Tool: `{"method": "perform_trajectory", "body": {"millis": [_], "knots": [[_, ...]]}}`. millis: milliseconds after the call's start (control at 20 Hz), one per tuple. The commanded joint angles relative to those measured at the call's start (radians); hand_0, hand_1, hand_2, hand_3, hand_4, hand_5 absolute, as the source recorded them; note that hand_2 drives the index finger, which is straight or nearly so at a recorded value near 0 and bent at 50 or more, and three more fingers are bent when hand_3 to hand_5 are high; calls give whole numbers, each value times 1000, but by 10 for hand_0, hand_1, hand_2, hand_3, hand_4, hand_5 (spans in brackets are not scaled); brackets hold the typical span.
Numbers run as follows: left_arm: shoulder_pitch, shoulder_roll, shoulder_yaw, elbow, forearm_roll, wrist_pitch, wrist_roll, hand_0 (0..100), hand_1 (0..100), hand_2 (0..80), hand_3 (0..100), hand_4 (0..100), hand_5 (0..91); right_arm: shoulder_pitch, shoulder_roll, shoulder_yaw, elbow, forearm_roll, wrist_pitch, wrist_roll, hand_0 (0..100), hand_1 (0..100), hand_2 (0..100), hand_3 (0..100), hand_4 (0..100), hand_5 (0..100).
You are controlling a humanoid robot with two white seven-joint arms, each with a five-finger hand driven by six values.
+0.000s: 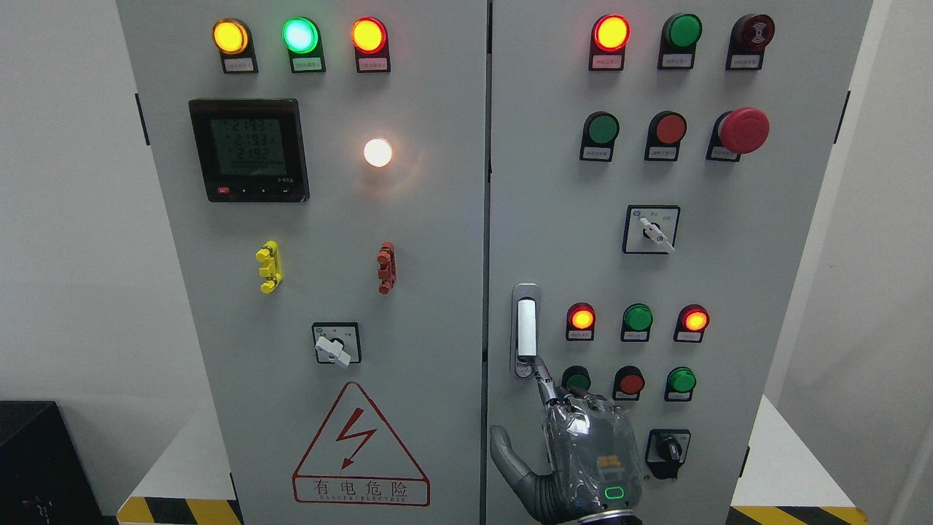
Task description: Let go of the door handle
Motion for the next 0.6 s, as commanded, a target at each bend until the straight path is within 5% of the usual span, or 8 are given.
{"method": "perform_trajectory", "body": {"millis": [0,250,551], "knots": [[0,0,0,0,0,1,-1,0,0,44,104,7,0,4,1,2,-9,-5,-1,-2,383,306,212,759,723,746],[0,0,0,0,0,-1,-1,0,0,43,103,7,0,9,0,0,-15,-34,-1,-5,363,322,387,770,723,735],[0,0,0,0,0,-1,-1,0,0,44,103,6,0,35,0,-6,-51,-38,4,-2,279,306,473,795,687,687]]}}
